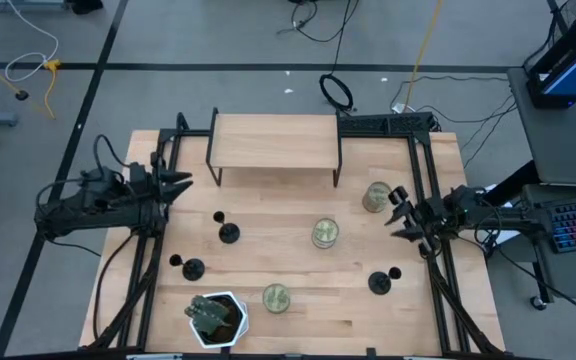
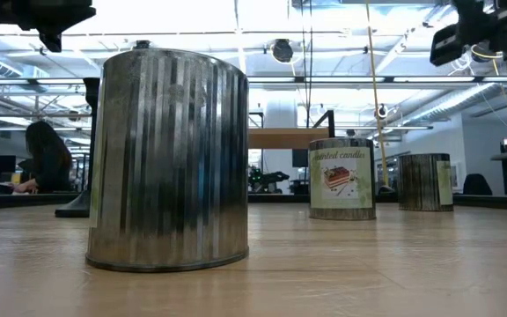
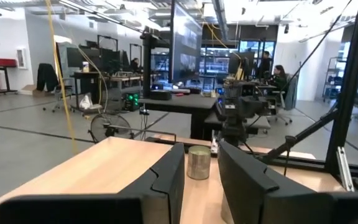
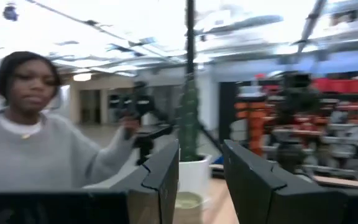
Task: Pick & Place candle stick holders
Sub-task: Put the right candle holder on the shelf
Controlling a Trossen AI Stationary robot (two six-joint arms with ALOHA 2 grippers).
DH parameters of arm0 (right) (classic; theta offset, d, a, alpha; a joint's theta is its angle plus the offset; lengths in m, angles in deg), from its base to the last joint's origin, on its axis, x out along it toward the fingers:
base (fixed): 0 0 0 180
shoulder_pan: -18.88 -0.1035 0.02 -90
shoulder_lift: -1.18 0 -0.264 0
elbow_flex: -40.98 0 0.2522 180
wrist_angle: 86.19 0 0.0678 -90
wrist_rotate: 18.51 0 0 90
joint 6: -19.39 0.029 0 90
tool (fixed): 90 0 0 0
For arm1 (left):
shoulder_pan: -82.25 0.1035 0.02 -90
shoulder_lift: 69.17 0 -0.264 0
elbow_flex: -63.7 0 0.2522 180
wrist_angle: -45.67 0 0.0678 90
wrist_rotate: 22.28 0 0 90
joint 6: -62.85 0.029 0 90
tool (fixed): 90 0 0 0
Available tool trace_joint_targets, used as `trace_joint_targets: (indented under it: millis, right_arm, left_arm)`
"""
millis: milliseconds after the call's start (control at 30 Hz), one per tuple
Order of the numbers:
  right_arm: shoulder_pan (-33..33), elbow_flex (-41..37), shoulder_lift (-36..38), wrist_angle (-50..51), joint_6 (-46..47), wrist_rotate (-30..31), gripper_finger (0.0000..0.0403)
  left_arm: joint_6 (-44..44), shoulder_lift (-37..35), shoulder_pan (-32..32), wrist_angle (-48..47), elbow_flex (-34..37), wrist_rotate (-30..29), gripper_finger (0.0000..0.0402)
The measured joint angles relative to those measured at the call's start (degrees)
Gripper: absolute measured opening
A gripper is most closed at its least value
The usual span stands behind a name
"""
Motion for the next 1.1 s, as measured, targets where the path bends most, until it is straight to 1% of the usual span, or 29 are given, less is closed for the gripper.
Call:
trace_joint_targets:
  millis: [100,167,333,467,500,567,733,800,933,1100]
  right_arm:
    - [-1.72,0.0,-2.36,-0.64,-0.27,-3.13,0.0118]
    - [-3.07,0.0,-4.28,-0.58,0.19,-3.52,0.013]
    - [-6.73,0.02,-9.18,-2.36,0.25,-3.79,0.0191]
    - [-9.89,0.02,-12.03,-3.42,-3.99,-10.07,0.0237]
    - [-10.77,0.02,-12.69,-3.4,-5.37,-11.02,0.0245]
    - [-12.67,0.02,-14.28,-3.4,-7.26,-10.88,0.0257]
    - [-16.24,0.02,-18.35,-4.25,-10.01,-10.67,0.0267]
    - [-17.11,0.02,-19.78,-4.86,-10.29,-10.19,0.0267]
    - [-18.98,0.02,-22.73,-6.85,-10.55,-4.79,0.0267]
    - [-21.33,0.02,-27.5,-6.93,-11.14,-4.5,0.0271]
  left_arm:
    - [-1.25,-0.02,0.0,0.41,0.0,0.04,0.0104]
    - [-1.52,-0.02,0.0,0.61,0.0,0.03,0.0104]
    - [-1.49,-0.02,0.0,0.61,0.0,-0.23,0.0104]
    - [-1.9,-0.02,0.0,0.61,0.0,-0.2,0.0104]
    - [-1.95,-0.02,0.0,0.6,0.0,-0.18,0.0104]
    - [-2.48,-0.02,0.0,0.59,0.0,-0.18,0.0104]
    - [-6.22,-0.02,0.0,0.59,0.0,-0.17,0.0104]
    - [-6.17,-0.02,0.01,0.59,0.0,-0.17,0.0104]
    - [-6.16,-0.02,0.02,0.59,0.0,-0.16,0.0104]
    - [-6.16,-0.02,0.02,0.53,0.0,-0.16,0.0104]
